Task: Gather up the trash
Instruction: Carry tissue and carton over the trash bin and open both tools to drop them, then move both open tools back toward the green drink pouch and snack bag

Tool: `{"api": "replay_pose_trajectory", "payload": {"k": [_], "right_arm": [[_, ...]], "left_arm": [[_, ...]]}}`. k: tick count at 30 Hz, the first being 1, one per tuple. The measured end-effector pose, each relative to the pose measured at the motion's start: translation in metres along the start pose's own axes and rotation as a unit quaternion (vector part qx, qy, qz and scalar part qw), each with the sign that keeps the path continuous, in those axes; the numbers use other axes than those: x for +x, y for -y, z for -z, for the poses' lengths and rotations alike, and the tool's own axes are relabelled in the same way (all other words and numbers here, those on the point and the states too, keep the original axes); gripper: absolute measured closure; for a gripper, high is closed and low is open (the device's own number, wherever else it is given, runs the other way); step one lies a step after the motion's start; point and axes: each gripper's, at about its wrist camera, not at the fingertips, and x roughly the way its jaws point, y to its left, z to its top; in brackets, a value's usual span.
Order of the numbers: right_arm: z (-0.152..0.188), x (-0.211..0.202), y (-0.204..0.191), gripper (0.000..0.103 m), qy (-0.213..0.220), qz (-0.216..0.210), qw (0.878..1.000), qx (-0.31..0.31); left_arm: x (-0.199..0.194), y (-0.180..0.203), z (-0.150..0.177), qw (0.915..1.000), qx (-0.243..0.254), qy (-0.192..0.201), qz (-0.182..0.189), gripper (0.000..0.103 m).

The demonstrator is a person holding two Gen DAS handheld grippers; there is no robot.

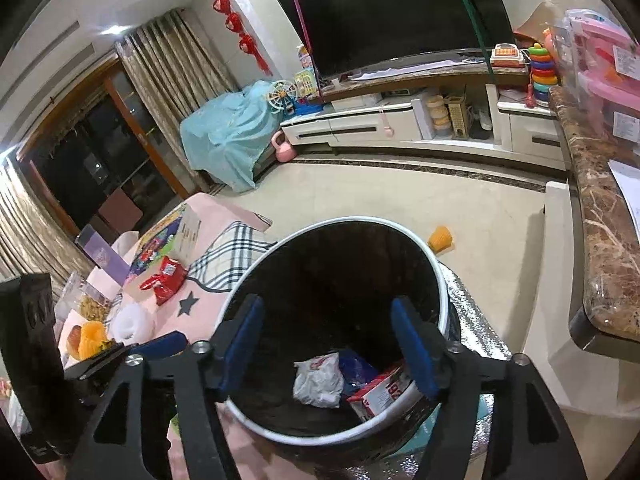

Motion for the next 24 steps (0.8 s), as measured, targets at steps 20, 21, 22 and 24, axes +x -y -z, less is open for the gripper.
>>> {"api": "replay_pose_trajectory", "payload": {"k": [20, 21, 22, 24], "right_arm": [[0.063, -0.012, -0.084, 0.015, -0.021, -0.056, 0.997, -0.041], [0.066, -0.011, -0.089, 0.015, -0.024, -0.059, 0.997, -0.045], [0.069, -0.010, -0.094, 0.015, -0.027, -0.062, 0.996, -0.049], [0.074, -0.007, -0.102, 0.015, -0.034, -0.066, 0.996, -0.057]], "left_arm": [[-0.077, -0.104, 0.092, 0.9877, -0.142, 0.033, -0.056, 0.034], [-0.080, -0.108, 0.095, 0.9869, -0.146, 0.033, -0.060, 0.034], [-0.082, -0.114, 0.099, 0.9859, -0.151, 0.033, -0.065, 0.034], [-0.087, -0.125, 0.109, 0.9837, -0.162, 0.032, -0.070, 0.034]]}}
